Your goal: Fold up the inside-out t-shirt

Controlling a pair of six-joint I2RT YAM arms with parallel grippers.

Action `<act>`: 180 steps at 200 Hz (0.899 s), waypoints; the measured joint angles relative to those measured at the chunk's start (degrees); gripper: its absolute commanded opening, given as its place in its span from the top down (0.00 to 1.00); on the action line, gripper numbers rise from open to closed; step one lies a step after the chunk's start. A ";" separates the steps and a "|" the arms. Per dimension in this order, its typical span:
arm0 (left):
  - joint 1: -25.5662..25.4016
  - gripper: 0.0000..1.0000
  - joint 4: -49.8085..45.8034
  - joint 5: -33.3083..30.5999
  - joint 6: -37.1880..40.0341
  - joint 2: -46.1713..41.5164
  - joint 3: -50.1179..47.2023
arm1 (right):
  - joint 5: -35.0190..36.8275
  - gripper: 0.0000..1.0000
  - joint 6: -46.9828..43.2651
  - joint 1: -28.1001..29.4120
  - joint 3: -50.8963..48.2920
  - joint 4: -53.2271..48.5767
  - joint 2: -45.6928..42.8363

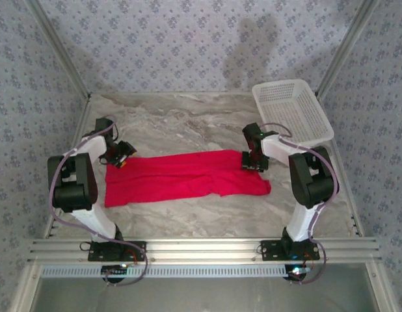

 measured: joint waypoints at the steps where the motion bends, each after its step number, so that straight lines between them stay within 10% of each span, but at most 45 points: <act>1: 0.00 0.47 0.00 0.02 0.00 0.00 -0.04 | -0.04 0.84 0.11 0.02 0.00 0.04 0.00; 40: -0.79 0.48 1.09 1.11 -0.50 0.00 -2.14 | -0.48 1.00 0.92 -0.50 -1.14 0.48 -1.40; 107: -4.94 0.47 0.66 4.92 -2.62 -2.95 -0.90 | 3.21 1.00 1.01 -5.64 -5.42 -6.60 -18.80; 180: 7.56 0.47 -2.01 10.29 -3.06 -12.20 3.82 | 8.17 1.00 7.56 10.10 10.75 -15.08 -24.50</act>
